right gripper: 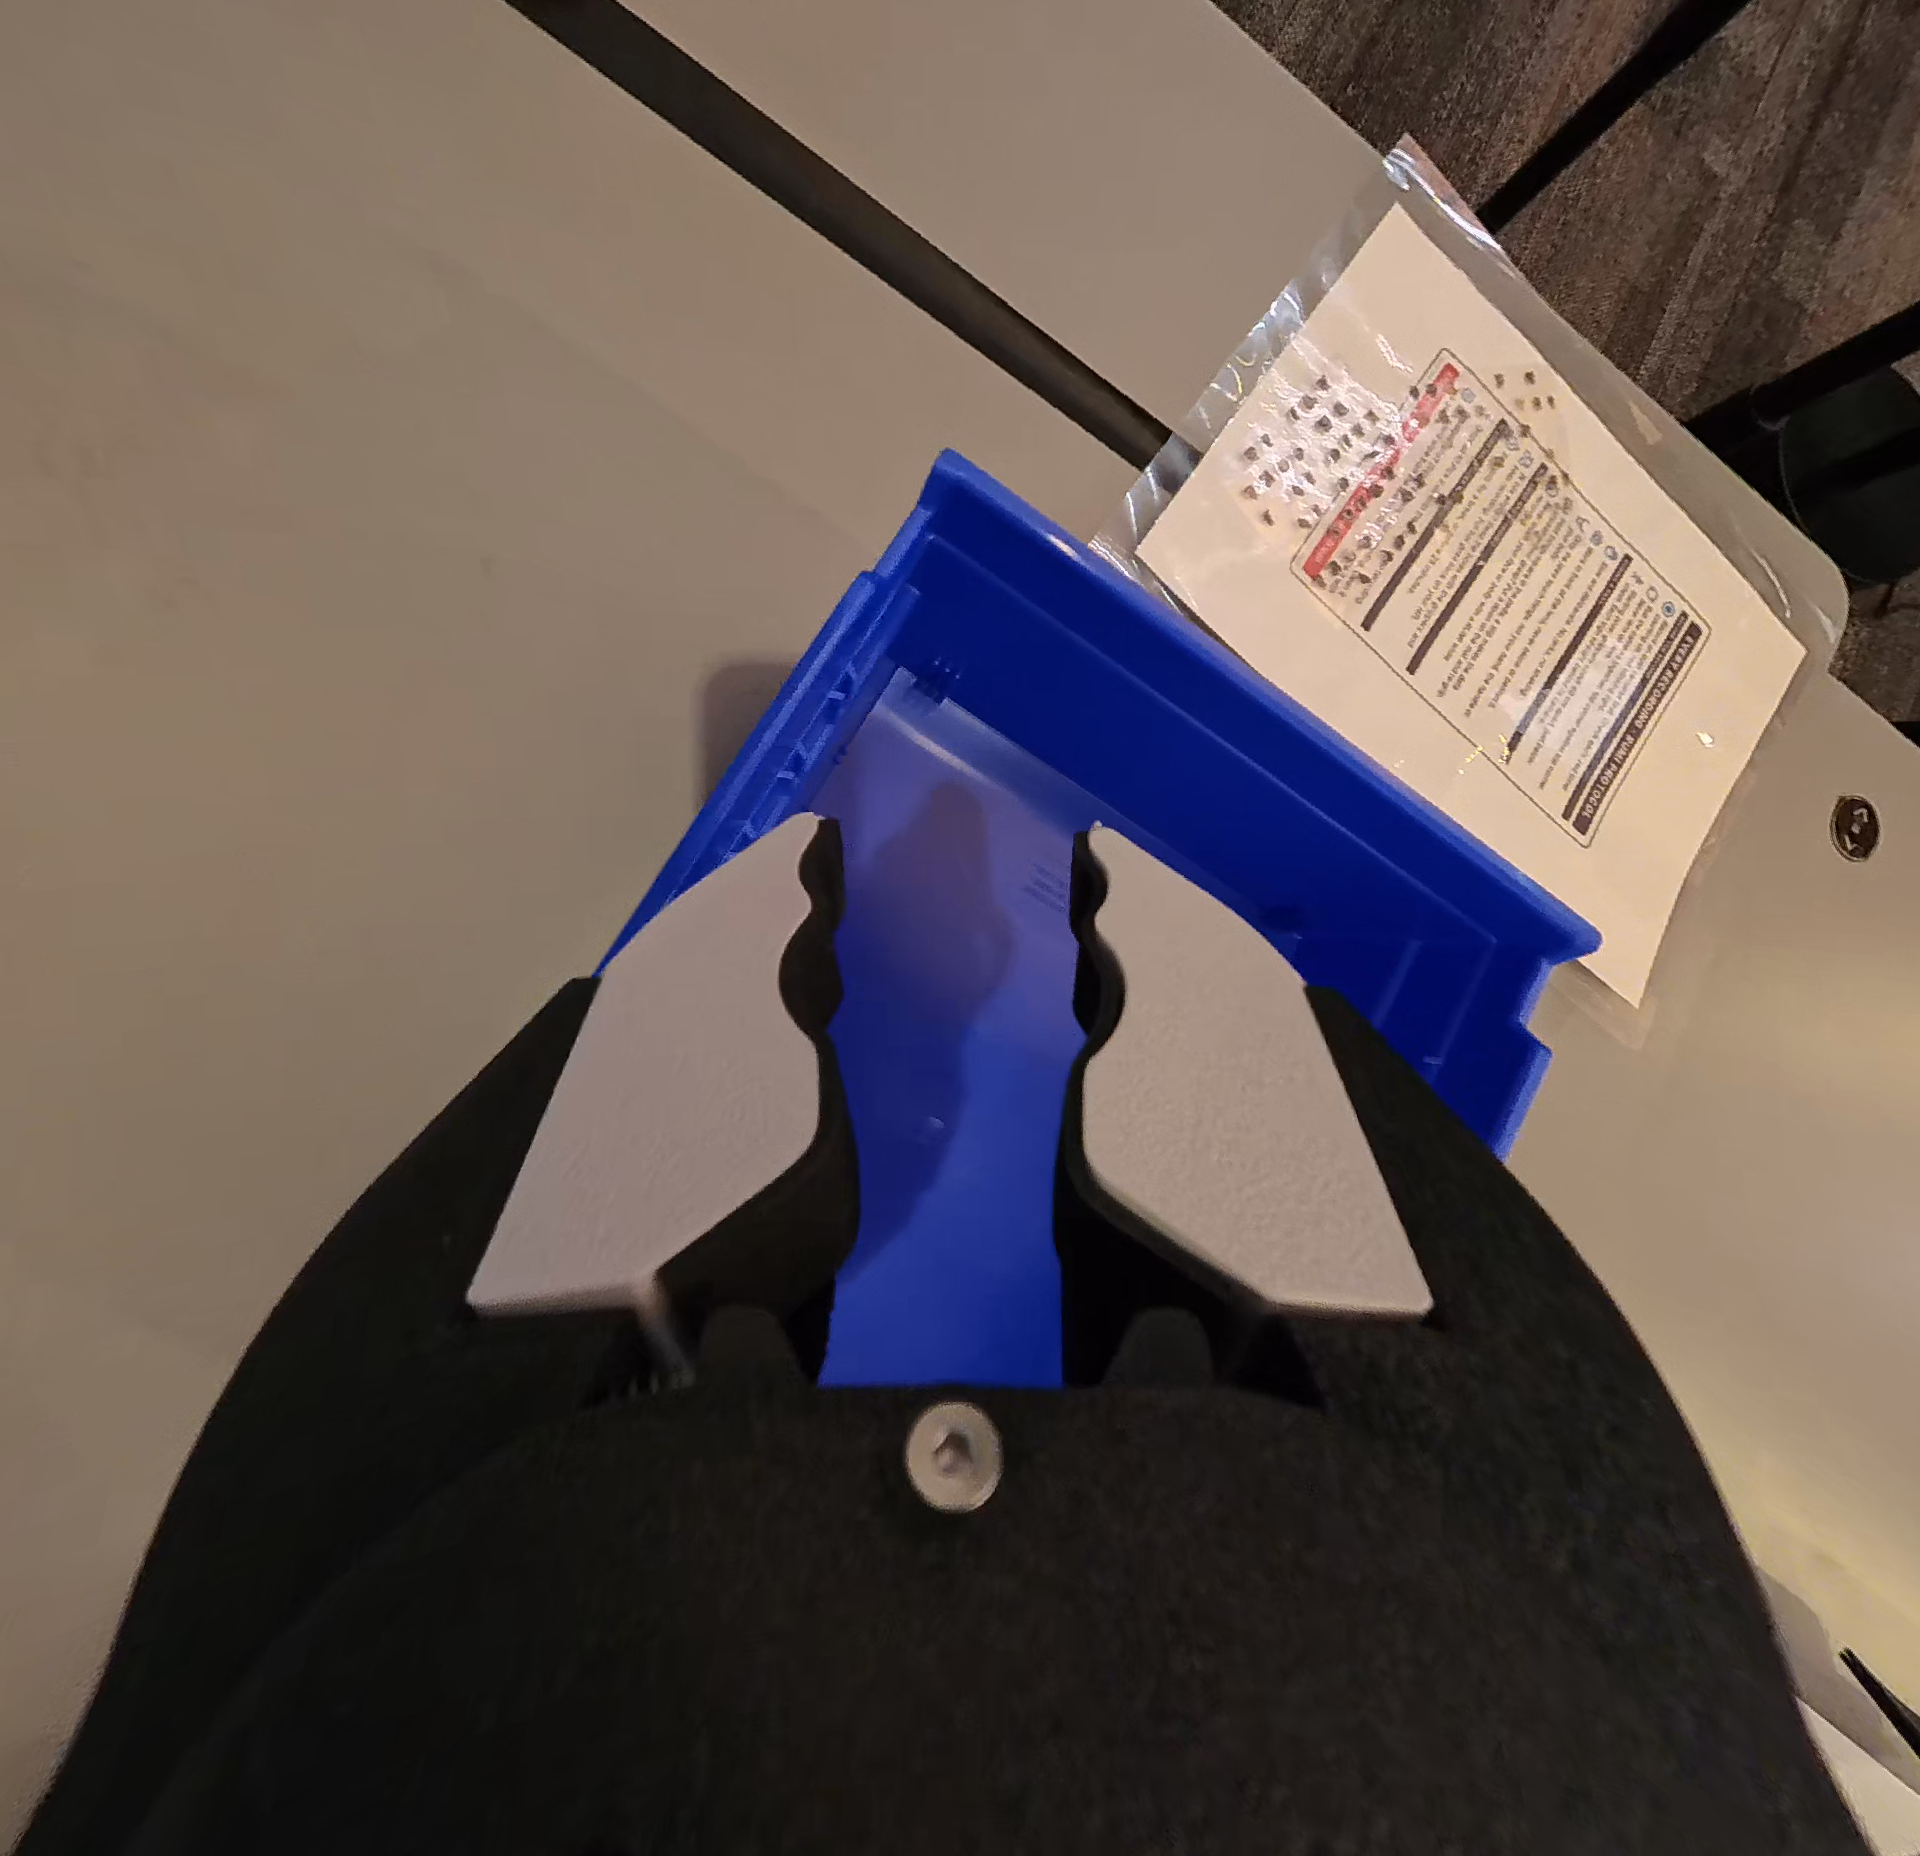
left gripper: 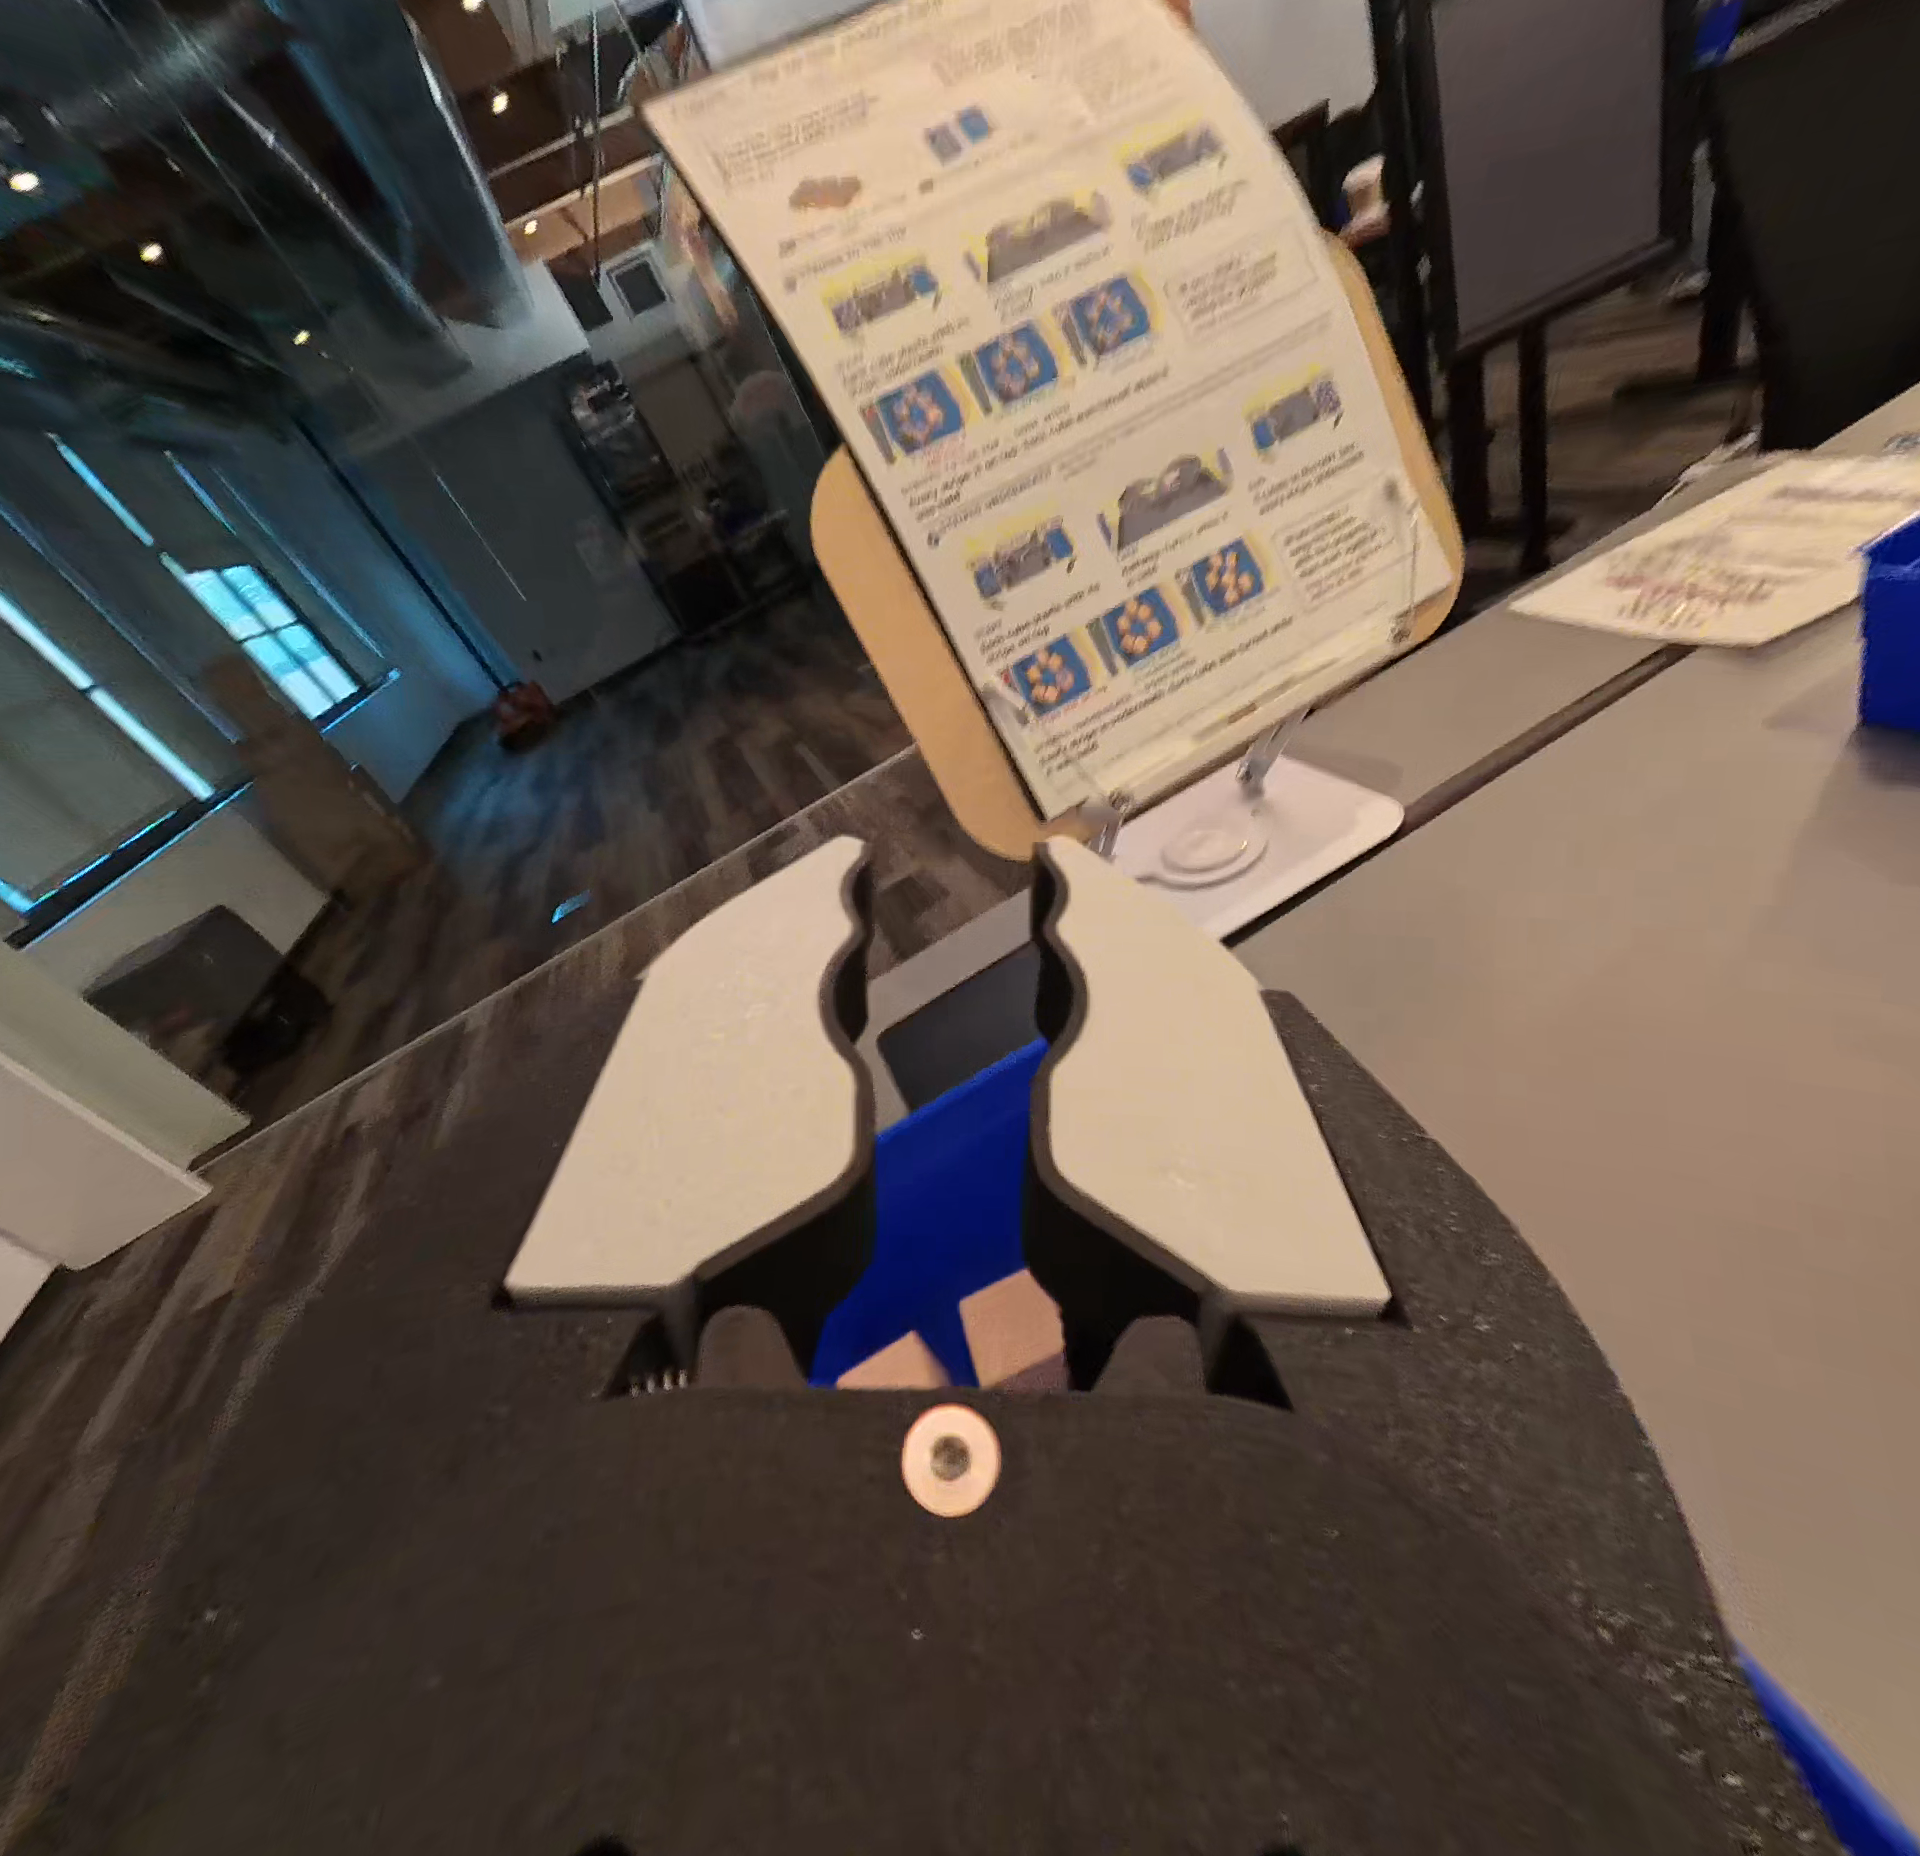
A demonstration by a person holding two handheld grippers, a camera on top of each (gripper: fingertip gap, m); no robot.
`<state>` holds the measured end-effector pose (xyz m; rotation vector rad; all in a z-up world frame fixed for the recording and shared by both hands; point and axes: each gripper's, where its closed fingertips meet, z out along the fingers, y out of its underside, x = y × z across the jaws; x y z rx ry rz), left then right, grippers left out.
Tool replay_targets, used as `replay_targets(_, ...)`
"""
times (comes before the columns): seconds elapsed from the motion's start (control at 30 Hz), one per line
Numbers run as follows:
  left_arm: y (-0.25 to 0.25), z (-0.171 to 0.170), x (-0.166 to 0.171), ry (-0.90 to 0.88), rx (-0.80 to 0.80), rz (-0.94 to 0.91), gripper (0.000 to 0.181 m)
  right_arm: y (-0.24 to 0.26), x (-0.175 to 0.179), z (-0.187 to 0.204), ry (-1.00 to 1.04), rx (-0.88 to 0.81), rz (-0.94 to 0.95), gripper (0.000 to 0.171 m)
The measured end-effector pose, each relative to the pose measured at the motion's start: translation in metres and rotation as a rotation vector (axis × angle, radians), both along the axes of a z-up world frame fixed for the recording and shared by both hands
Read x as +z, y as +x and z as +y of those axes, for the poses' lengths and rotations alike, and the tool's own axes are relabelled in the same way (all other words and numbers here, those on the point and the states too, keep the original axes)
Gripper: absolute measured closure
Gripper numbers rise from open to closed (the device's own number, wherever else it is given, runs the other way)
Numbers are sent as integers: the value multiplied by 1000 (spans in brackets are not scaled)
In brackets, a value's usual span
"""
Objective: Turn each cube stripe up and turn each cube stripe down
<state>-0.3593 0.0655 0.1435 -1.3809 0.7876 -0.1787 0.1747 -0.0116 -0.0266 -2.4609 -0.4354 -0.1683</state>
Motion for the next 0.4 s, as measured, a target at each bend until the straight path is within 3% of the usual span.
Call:
replay_targets(0.03,4,-3,7,-1,-36,-24,159,-1,-1,0,-2,6,3,130)
replay_targets(0.13,9,-8,17,-94,-99,-26,172,1,-2,-2,-9,8,5,129)
replay_targets(0.2,11,-14,7,-219,-144,52,181,2,-1,-2,-6,11,16,129)
replay_targets(0.3,9,-37,-45,-571,-170,201,181,2,-2,-2,-6,13,28,129)
replay_targets(0.4,-2,-24,-83,-602,-21,246,181,2,-5,-1,-19,19,27,129)
